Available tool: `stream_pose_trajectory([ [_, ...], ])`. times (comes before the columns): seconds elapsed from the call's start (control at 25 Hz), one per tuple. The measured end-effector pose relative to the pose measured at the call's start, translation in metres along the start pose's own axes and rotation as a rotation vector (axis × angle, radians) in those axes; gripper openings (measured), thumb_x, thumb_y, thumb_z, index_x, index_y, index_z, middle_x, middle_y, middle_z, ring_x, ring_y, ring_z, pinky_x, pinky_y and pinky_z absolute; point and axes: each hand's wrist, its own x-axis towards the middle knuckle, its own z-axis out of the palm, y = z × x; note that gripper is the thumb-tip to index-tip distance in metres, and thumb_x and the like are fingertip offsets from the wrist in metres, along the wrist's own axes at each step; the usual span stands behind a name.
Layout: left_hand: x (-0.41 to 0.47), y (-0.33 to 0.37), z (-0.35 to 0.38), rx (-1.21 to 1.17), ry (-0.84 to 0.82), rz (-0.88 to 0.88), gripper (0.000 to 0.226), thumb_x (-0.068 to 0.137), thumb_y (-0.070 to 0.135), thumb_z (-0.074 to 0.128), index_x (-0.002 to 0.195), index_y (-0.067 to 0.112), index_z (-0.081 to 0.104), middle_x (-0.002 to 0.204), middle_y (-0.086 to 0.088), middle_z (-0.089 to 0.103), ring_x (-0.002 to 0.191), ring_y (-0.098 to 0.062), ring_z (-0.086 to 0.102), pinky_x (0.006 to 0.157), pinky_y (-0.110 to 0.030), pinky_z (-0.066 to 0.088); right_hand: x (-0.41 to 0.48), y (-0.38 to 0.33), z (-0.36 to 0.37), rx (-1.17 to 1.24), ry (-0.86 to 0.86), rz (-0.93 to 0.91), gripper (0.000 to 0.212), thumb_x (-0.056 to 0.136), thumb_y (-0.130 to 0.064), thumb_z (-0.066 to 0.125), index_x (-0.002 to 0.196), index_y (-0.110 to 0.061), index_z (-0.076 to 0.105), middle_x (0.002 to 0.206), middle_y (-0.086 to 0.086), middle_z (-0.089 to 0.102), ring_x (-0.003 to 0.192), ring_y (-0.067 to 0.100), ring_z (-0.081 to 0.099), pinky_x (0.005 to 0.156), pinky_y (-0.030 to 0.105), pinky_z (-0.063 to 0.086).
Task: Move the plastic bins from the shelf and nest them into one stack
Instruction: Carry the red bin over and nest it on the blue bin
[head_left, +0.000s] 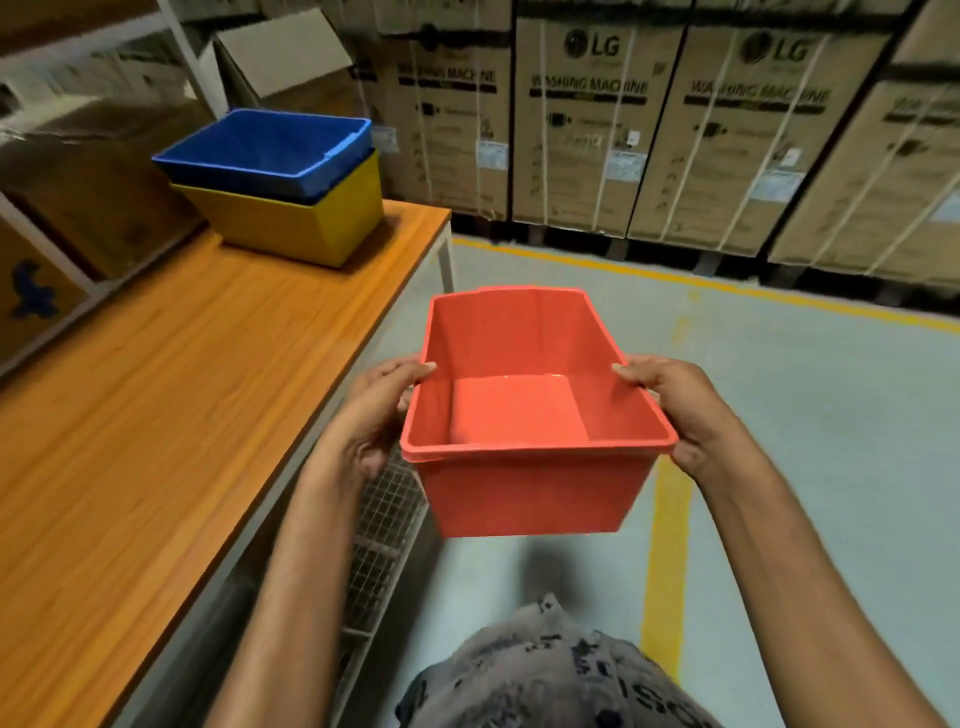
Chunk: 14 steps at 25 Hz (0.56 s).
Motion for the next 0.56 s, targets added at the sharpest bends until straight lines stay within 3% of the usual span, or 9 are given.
stream_pose_trajectory([
  [0.12,0.041,0.013,0.009,-0.028,-0.009,-0.058,0.012,0.093,0.017,0.07,0.093,0.008,0.077,0.082,-0.01,0.072,0.068,-0.019,0.058,0.064,-0.03,0.051,0.027,-0.016,0.003,0.041,0.034,0.079,0.014,0.091,-0.003,0.063,0.103,-0.002,0.07,0.084,0.013,0.072,0.059,0.019,0.07,0.056,0.028,0.06],
  [0.2,0.063,0.021,0.015,-0.064,-0.045,-0.065,0.019,0.087,0.022,0.077,0.096,0.007,0.081,0.098,-0.019,0.065,0.081,-0.025,0.053,0.075,-0.035,0.047,0.045,-0.024,0.004,0.035,0.054,0.075,0.013,0.091,-0.002,0.062,0.101,-0.001,0.07,0.083,0.012,0.071,0.061,0.021,0.069,0.059,0.03,0.06],
  [0.28,0.085,0.028,0.023,-0.084,-0.088,-0.041,0.027,0.083,0.026,0.08,0.105,0.011,0.08,0.11,-0.017,0.063,0.095,-0.029,0.051,0.088,-0.044,0.044,0.064,-0.038,0.004,0.038,0.069,0.05,0.012,0.092,0.002,0.06,0.094,-0.003,0.071,0.077,0.009,0.074,0.064,0.021,0.069,0.061,0.032,0.061],
  [0.36,0.105,0.035,0.037,-0.03,-0.084,0.018,0.015,0.089,0.021,0.076,0.103,0.02,0.08,0.109,-0.011,0.074,0.099,-0.027,0.062,0.096,-0.048,0.048,0.088,-0.052,0.002,0.039,0.069,0.012,0.016,0.092,0.003,0.06,0.096,-0.007,0.072,0.076,0.007,0.076,0.066,0.021,0.07,0.063,0.033,0.062],
  [0.56,0.153,0.06,0.092,0.05,0.086,0.183,0.039,0.08,0.015,0.063,0.116,0.025,0.074,0.119,-0.017,0.074,0.092,-0.025,0.07,0.087,-0.044,0.054,0.173,-0.096,-0.002,-0.077,0.071,-0.145,0.016,0.089,0.002,0.068,0.098,-0.01,0.071,0.067,-0.003,0.075,0.052,0.008,0.068,0.048,0.018,0.053],
])
